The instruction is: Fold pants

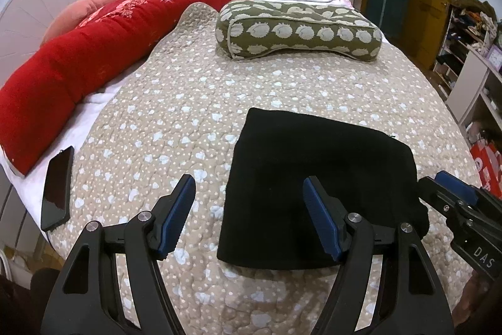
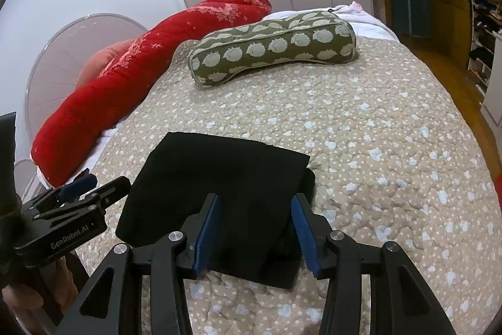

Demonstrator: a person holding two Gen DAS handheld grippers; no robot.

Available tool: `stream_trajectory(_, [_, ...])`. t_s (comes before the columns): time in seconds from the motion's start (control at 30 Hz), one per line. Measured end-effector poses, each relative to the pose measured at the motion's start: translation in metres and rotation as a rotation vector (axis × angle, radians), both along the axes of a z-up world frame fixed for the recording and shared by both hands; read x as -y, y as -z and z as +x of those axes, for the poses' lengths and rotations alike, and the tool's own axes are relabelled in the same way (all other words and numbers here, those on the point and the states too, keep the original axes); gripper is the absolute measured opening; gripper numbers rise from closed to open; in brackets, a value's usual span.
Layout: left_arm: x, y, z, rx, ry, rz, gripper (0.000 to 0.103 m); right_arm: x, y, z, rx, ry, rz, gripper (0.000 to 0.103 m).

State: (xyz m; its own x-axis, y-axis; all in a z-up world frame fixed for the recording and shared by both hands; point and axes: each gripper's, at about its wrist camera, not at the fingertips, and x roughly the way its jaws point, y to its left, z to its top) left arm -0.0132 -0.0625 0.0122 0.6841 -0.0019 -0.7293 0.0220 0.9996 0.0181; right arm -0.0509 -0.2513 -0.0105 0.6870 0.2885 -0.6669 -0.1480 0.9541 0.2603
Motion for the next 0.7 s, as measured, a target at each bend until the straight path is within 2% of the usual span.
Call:
stream_trajectory(0.33, [-0.011,-0.001,-0.005,0.007,-0.006,-0.034,0.071,-0.015,-0.002,0.001,-0.042,0.0,-0.01,0.046])
stream_trajectory(0.7, [-0.011,-0.029,-0.021,0.076,-0.01,-0.058,0.071,-0.022,-0.019,-0.013,-0.022,0.016,-0.014,0.046])
